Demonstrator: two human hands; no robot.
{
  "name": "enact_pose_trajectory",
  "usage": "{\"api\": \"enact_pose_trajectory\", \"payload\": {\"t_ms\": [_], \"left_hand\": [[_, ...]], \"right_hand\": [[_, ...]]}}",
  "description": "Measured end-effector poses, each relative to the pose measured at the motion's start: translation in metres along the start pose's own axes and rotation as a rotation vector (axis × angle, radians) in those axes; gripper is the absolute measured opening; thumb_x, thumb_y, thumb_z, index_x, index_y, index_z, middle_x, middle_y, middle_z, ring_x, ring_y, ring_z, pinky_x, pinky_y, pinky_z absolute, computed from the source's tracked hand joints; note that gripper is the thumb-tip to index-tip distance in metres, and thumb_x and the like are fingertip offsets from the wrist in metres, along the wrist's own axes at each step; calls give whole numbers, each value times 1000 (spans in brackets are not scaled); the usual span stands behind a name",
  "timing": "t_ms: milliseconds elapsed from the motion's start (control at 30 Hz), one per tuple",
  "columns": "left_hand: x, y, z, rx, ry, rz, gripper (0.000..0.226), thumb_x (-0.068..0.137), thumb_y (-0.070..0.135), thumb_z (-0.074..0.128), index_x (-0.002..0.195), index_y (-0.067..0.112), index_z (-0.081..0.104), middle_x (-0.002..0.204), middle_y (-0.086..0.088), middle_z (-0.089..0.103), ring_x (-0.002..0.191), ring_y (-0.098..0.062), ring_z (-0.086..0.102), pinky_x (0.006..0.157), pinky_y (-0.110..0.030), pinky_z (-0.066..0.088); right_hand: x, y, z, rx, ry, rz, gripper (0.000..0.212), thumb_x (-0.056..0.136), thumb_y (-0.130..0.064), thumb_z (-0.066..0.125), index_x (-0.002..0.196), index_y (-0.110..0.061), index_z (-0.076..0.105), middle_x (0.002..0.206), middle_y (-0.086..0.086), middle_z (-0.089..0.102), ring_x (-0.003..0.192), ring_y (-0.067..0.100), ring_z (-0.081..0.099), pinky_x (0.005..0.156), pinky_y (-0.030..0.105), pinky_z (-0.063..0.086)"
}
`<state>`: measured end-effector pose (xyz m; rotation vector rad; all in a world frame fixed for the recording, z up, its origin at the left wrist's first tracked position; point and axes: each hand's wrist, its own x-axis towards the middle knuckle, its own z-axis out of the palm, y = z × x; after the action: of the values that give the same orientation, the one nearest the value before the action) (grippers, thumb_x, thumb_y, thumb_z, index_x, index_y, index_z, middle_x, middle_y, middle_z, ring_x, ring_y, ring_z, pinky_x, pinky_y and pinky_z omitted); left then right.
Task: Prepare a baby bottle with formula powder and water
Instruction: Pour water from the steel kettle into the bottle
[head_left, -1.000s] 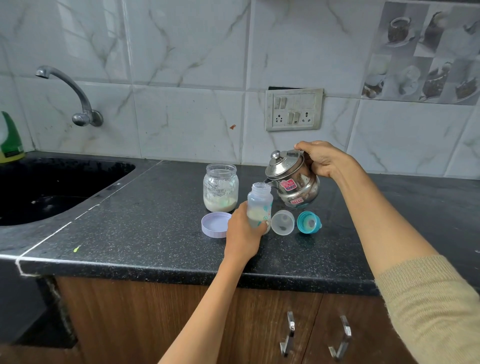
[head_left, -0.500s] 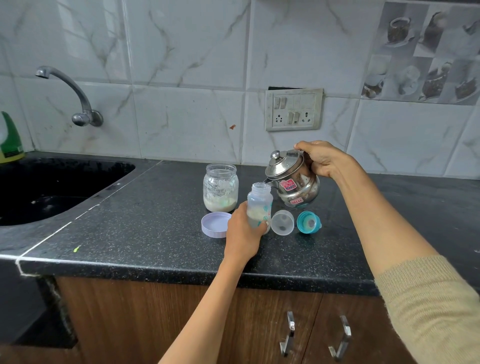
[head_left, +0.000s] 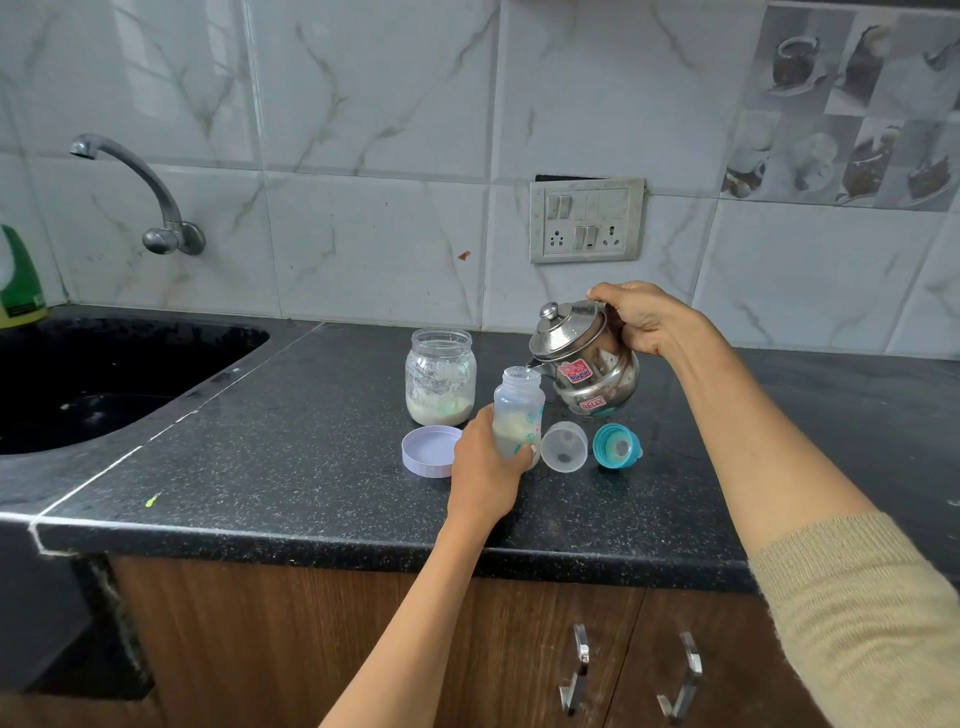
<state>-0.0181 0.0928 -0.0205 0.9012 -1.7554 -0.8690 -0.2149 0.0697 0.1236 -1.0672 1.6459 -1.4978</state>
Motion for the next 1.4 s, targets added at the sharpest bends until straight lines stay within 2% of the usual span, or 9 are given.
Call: {"api": "enact_pose_trajectory", "payload": {"t_ms": [567,833,1267,1400], "left_hand": [[-2,1,-1,-24,-13,-4,32,80,8,68,108,12,52,104,-2,61,94,-19,57,77,-29,45],[-2,2,-2,-28,-24,-9,29,80,8,68,98,18,49,100,-2,60,92,-20,56,74,-28,42],[-3,4,-3,-30,-27,-5,29,80,7,68,97,19,48,97,1,58,89,-17,55,72,-25,38],[-4,4,-3,-38,-31,-12,31,80,7,68,100,21,48,100,2,59,93,-18,56,76,-27,42]], "right_hand": [[-2,0,-2,-2,8,-13,17,89,-9,54,72,-10,55,69,8,49,61,16,47,63,29,44],[-5,-2,0,-15,16,-28,23,90,-8,53,68,-12,50,64,6,43,57,15,41,58,27,38],[-9,-4,1,-14,18,-27,23,91,-8,52,68,-11,51,64,7,46,56,16,42,58,26,39],[-9,-4,1,-15,10,-24,23,90,-8,52,68,-11,51,65,7,46,57,15,43,58,26,41]]}}
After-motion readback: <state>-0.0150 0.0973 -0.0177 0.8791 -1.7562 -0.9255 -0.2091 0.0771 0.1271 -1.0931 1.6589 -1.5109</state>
